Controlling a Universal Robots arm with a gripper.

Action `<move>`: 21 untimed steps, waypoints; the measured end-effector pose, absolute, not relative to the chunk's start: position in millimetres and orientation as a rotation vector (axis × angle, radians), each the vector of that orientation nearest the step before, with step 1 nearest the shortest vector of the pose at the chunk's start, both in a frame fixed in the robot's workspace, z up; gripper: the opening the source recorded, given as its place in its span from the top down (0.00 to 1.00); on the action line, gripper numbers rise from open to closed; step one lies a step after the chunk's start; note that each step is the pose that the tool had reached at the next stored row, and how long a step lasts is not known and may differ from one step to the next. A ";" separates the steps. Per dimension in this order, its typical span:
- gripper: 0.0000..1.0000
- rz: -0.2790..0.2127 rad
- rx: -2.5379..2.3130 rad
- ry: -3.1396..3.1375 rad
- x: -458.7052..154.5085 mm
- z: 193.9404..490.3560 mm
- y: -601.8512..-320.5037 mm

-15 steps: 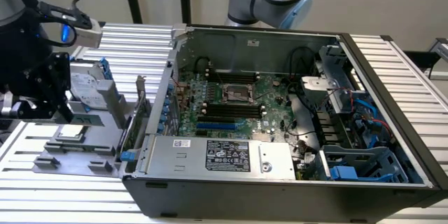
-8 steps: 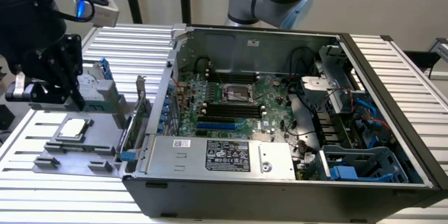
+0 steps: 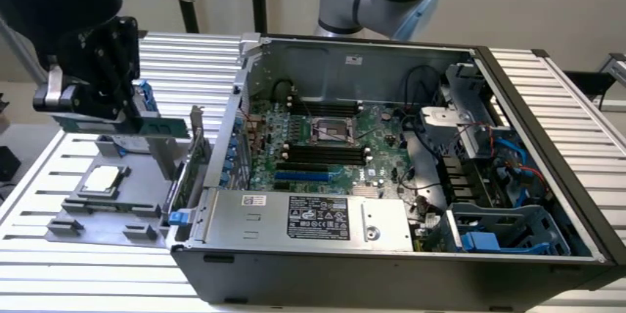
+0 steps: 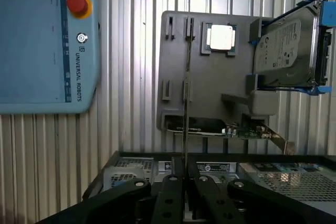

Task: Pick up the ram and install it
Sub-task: 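Pick up the ram and move it above insertion slot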

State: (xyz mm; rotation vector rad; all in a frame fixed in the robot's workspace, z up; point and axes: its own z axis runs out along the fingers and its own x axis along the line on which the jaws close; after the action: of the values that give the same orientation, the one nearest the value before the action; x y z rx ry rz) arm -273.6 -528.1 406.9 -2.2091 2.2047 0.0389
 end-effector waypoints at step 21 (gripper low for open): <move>0.86 0.058 -2.201 2.195 -178.2 422.7 -527.9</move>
State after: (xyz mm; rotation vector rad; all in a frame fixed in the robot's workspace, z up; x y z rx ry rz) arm -178.2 -527.9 422.7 -2.2014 2.1954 0.0581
